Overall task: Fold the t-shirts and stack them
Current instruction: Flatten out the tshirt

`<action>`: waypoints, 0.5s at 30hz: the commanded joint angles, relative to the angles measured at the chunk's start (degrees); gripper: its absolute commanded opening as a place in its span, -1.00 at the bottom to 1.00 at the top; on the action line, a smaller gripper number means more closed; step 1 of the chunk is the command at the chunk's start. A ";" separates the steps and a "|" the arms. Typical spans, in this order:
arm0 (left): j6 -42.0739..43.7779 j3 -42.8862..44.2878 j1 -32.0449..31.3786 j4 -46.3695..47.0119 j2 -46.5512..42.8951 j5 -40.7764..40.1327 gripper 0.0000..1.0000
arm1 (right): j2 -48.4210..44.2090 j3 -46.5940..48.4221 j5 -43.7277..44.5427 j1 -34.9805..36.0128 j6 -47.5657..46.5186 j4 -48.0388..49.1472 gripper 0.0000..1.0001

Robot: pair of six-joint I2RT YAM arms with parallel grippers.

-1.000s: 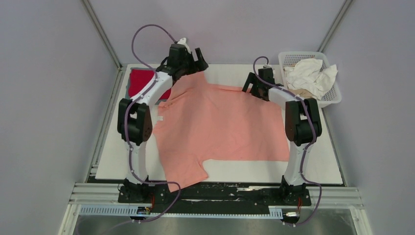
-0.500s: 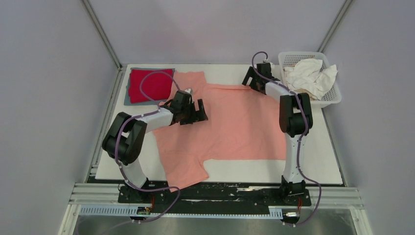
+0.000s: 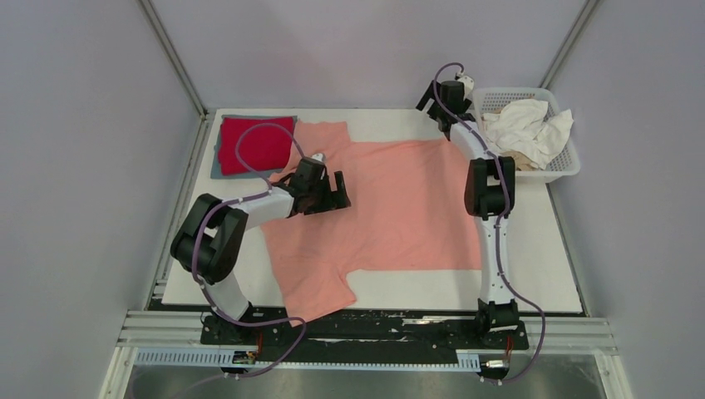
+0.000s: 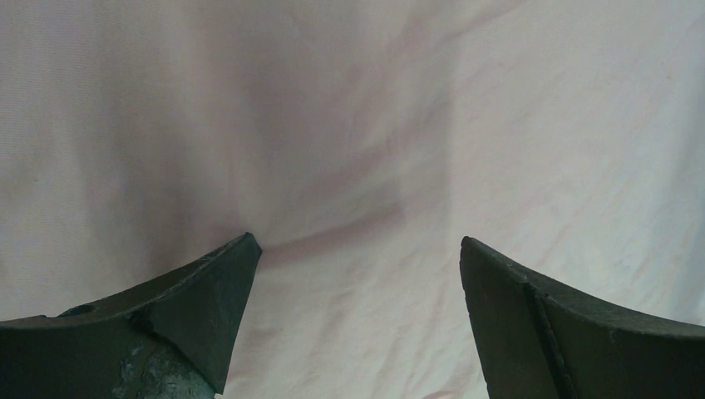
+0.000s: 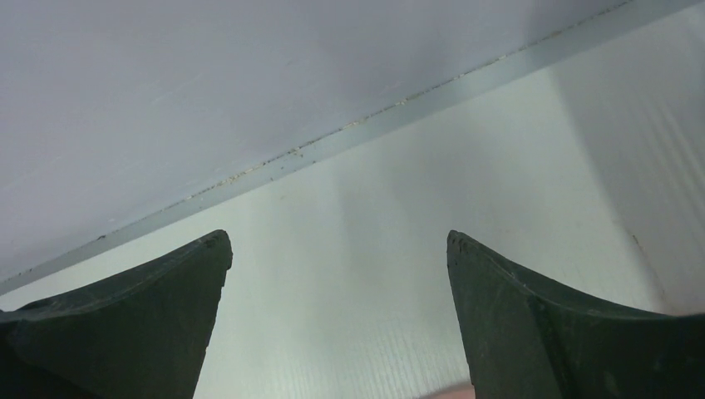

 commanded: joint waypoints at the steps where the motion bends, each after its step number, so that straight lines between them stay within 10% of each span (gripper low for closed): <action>1: 1.52 4.13 0.05 -6.24 0.62 -3.10 1.00 | -11.89 -6.03 -3.80 1.60 -5.17 1.89 1.00; 15: -1.18 -0.36 -11.18 -26.48 -18.75 -15.64 1.00 | -60.77 -72.63 -8.51 3.71 1.56 2.33 1.00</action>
